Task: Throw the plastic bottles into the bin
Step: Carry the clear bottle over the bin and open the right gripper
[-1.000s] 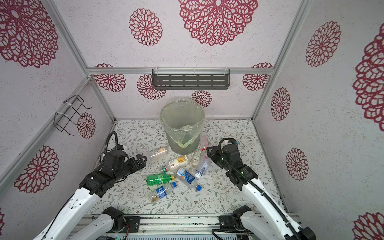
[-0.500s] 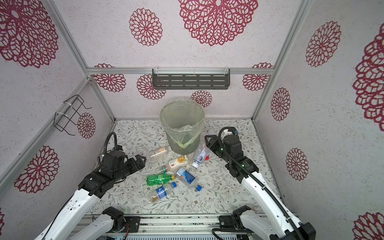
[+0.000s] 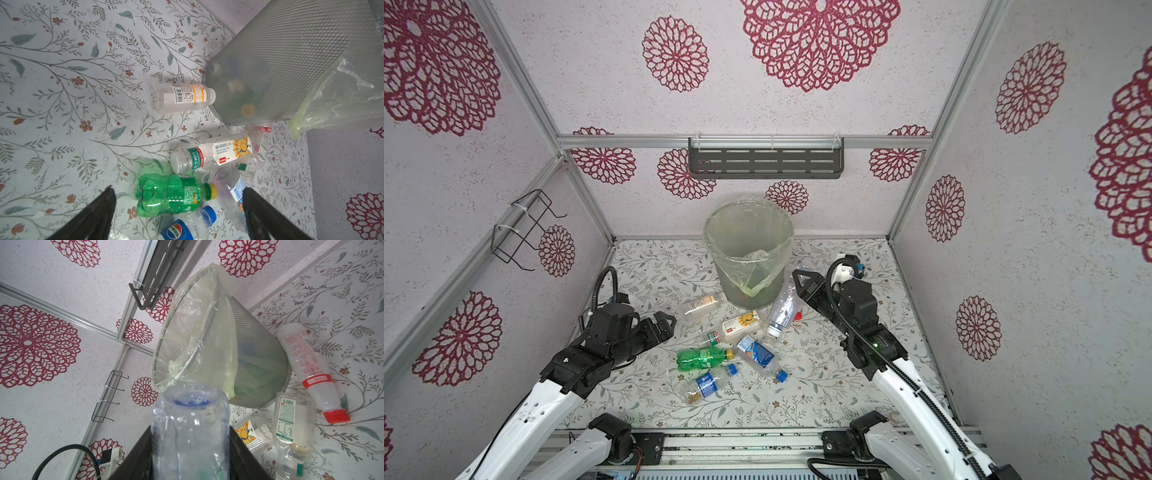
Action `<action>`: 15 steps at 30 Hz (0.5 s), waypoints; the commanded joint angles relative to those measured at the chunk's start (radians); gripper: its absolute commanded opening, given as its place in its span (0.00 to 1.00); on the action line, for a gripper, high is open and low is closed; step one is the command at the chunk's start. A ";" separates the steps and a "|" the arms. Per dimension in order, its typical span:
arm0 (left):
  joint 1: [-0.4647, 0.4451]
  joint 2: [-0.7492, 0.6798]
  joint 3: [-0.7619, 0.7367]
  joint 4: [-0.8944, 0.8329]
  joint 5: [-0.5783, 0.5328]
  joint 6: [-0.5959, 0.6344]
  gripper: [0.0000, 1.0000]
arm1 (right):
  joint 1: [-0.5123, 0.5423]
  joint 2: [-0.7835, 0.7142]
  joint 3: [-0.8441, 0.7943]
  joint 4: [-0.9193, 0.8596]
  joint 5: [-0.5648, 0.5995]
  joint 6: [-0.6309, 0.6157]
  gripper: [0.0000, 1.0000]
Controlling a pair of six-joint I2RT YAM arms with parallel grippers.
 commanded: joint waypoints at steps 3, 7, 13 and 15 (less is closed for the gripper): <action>0.013 -0.003 -0.005 0.005 -0.004 0.001 0.97 | 0.002 0.021 0.068 0.117 -0.021 0.009 0.52; 0.014 -0.004 -0.004 0.006 0.000 0.002 0.97 | 0.001 0.154 0.223 0.151 -0.038 0.007 0.51; 0.020 0.030 0.041 0.003 -0.007 0.035 0.97 | 0.005 0.527 0.588 0.219 0.012 0.054 0.51; 0.023 0.050 0.068 -0.016 -0.012 0.038 0.97 | 0.004 0.665 0.757 0.158 0.039 0.056 0.59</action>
